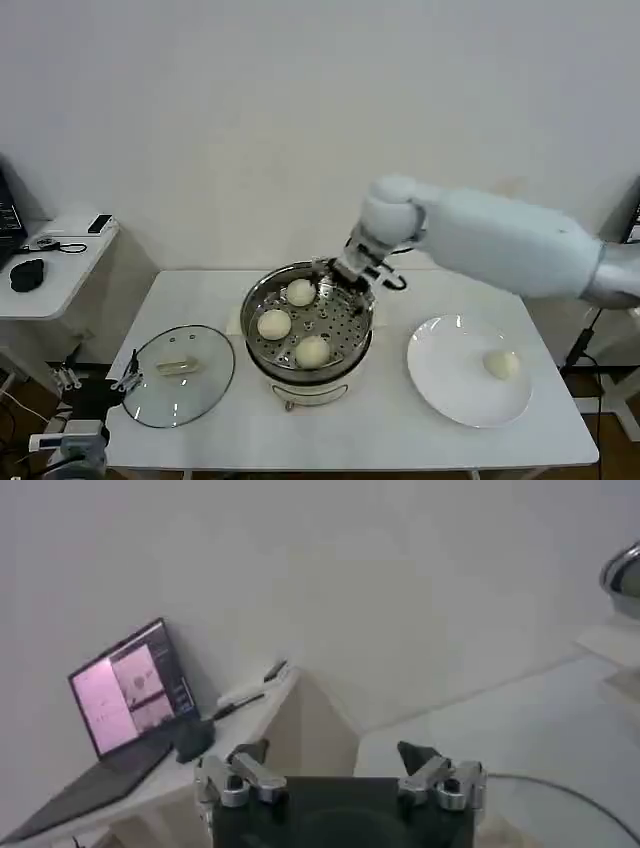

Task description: Take steamed baozi put them in steamer then cover it.

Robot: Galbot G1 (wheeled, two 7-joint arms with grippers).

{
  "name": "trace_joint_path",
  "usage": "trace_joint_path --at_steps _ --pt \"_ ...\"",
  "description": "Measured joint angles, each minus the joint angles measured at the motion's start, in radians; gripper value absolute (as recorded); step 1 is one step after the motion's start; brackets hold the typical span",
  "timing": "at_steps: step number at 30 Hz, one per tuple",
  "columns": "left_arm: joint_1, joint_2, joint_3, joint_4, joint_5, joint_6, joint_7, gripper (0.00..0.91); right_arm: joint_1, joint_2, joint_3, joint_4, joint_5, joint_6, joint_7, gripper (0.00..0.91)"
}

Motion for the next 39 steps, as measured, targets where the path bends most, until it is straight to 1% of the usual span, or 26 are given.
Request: trace_joint_path --at_steps 4,10,15,19,24,27,33,39 --pt "-0.009 0.009 0.01 0.001 0.001 0.0 0.001 0.907 -0.003 -0.105 0.015 0.011 -0.011 -0.026 0.004 0.907" --pt "-0.023 0.024 0.029 0.006 0.005 0.0 0.002 0.907 -0.052 -0.276 0.051 0.012 -0.068 -0.07 0.017 0.907" --pt "-0.028 0.03 0.04 0.011 0.003 0.0 0.004 0.907 -0.156 -0.402 0.132 0.006 -0.113 -0.101 0.022 0.907" --pt "-0.035 0.034 0.052 0.019 0.004 -0.001 0.005 0.907 -0.257 -0.479 0.204 -0.004 -0.136 -0.117 0.025 0.907" --pt "-0.04 0.029 0.066 0.031 0.009 -0.001 0.004 0.907 -0.378 -0.532 0.281 -0.024 -0.164 -0.127 0.03 0.907" --pt "-0.039 0.027 0.069 0.039 0.011 -0.003 0.004 0.907 -0.445 -0.543 0.326 -0.045 -0.181 -0.127 0.035 0.907" --pt "-0.035 0.031 0.066 0.045 0.013 -0.003 0.004 0.907 -0.584 -0.539 0.434 -0.106 -0.217 -0.124 0.041 0.907" --pt "-0.028 0.031 0.065 0.045 0.016 -0.003 0.004 0.907 -0.69 -0.515 0.513 -0.166 -0.244 -0.121 0.045 0.907"
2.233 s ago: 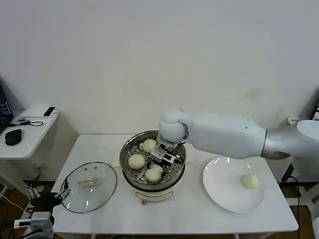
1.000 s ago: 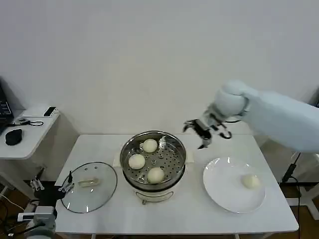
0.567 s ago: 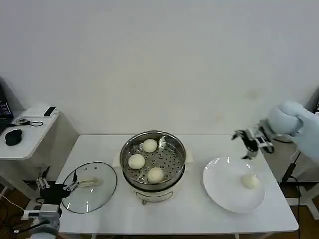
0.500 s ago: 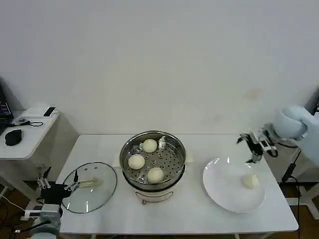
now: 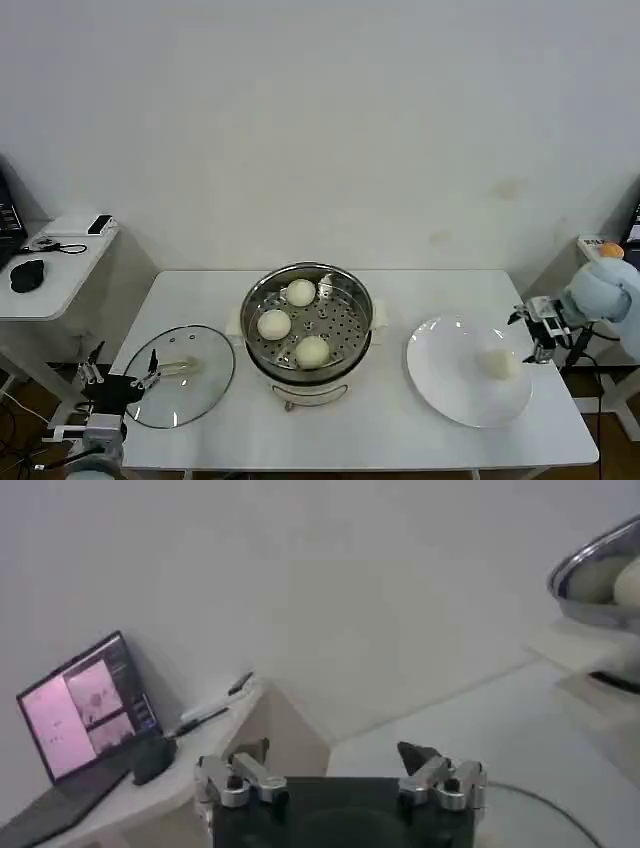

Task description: Take steamed baozi put them in steamer then cover it.

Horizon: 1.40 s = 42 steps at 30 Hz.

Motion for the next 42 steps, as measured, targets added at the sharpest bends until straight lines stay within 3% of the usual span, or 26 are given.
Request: trace_joint_path --at_steps 17,26,37,42 --pt "0.003 -0.003 -0.007 0.018 0.0 -0.001 0.0 0.907 -0.097 0.104 0.066 -0.118 -0.042 -0.013 0.008 0.907" --pt "-0.001 -0.008 -0.007 0.021 0.0 -0.001 0.001 0.907 -0.116 0.14 0.077 -0.145 -0.066 -0.028 0.017 0.766" --pt "0.001 -0.012 -0.008 0.02 -0.001 -0.003 0.001 0.907 -0.11 0.152 0.078 -0.15 -0.074 -0.042 0.019 0.685" --pt "0.006 -0.013 -0.012 0.012 -0.003 -0.003 0.001 0.907 -0.096 0.142 0.069 -0.138 -0.069 -0.048 0.015 0.695"
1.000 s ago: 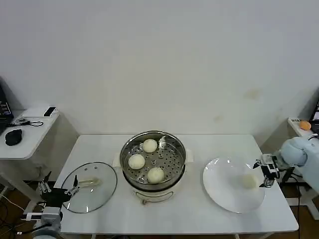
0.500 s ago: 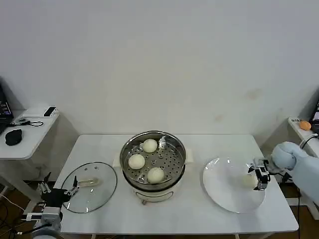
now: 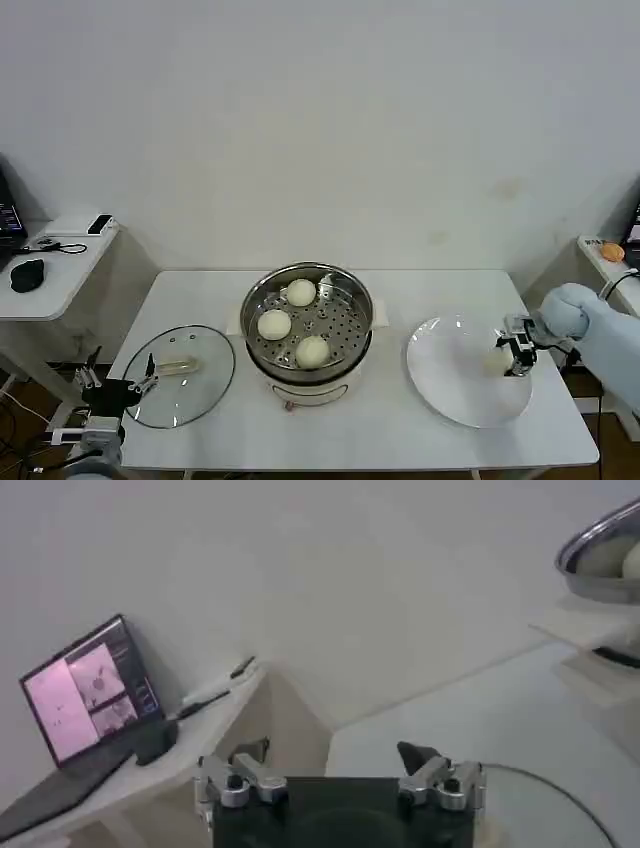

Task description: Take steamed baozi put them in steamer then cover it.

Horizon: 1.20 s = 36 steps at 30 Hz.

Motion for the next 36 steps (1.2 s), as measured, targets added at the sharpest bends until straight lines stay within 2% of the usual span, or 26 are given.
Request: trace_joint_path --at_steps 10,15,20,29,36 --pt "0.005 0.006 -0.001 -0.021 0.0 0.002 0.0 0.907 0.089 -0.05 -0.056 0.072 0.047 -0.029 -0.007 0.695" --pt "0.003 0.009 -0.001 -0.032 0.0 0.005 0.001 0.907 0.212 -0.058 -0.126 0.124 0.098 -0.058 -0.001 0.695" --pt "0.0 0.009 0.0 -0.037 -0.001 0.006 0.002 0.907 0.379 -0.041 -0.239 0.165 0.172 -0.094 0.008 0.705" --pt "-0.001 0.006 0.001 -0.037 -0.001 0.005 0.004 0.907 0.671 0.076 -0.459 0.228 0.349 -0.177 0.044 0.705" --pt "-0.001 -0.002 -0.001 -0.028 -0.001 0.002 0.003 0.907 0.801 0.21 -0.575 0.237 0.505 -0.262 0.096 0.705"
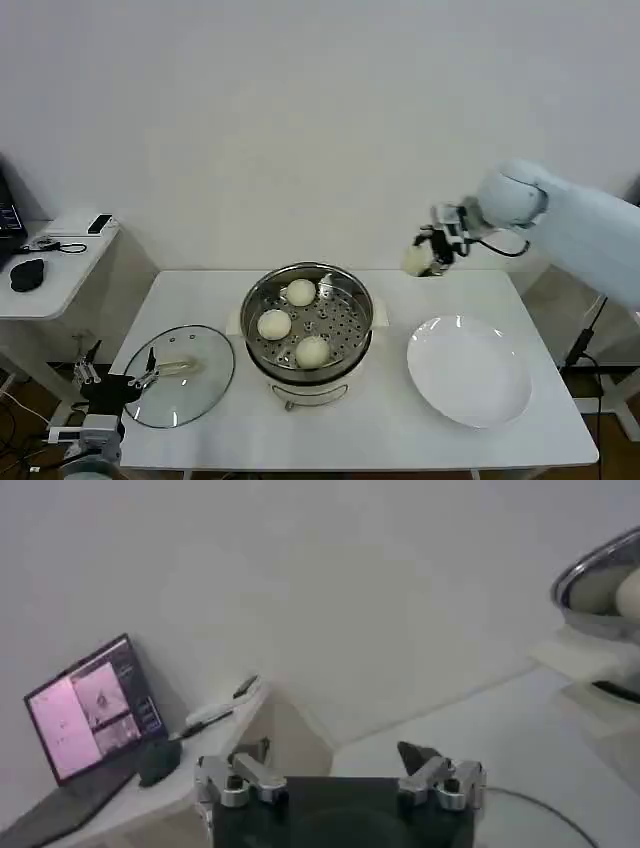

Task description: Take steamed baozi put them in steamer then cover it.

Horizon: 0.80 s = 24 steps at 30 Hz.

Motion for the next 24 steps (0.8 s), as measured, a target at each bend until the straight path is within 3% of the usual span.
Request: trace_joint_path --at_steps 10,16,24 --pt "0.007 -0.011 -0.007 0.007 0.0 -0.009 -0.003 0.907 0.042 0.181 -0.078 -0.019 0.168 -0.114 0.072 0.705" --pt "0.008 -0.014 -0.009 0.016 0.002 -0.013 -0.005 0.907 0.008 0.244 -0.093 -0.036 0.195 -0.146 0.086 0.705" --pt "0.005 -0.014 -0.014 0.018 0.002 -0.012 -0.005 0.907 -0.051 0.265 -0.106 -0.047 0.181 -0.161 0.087 0.705"
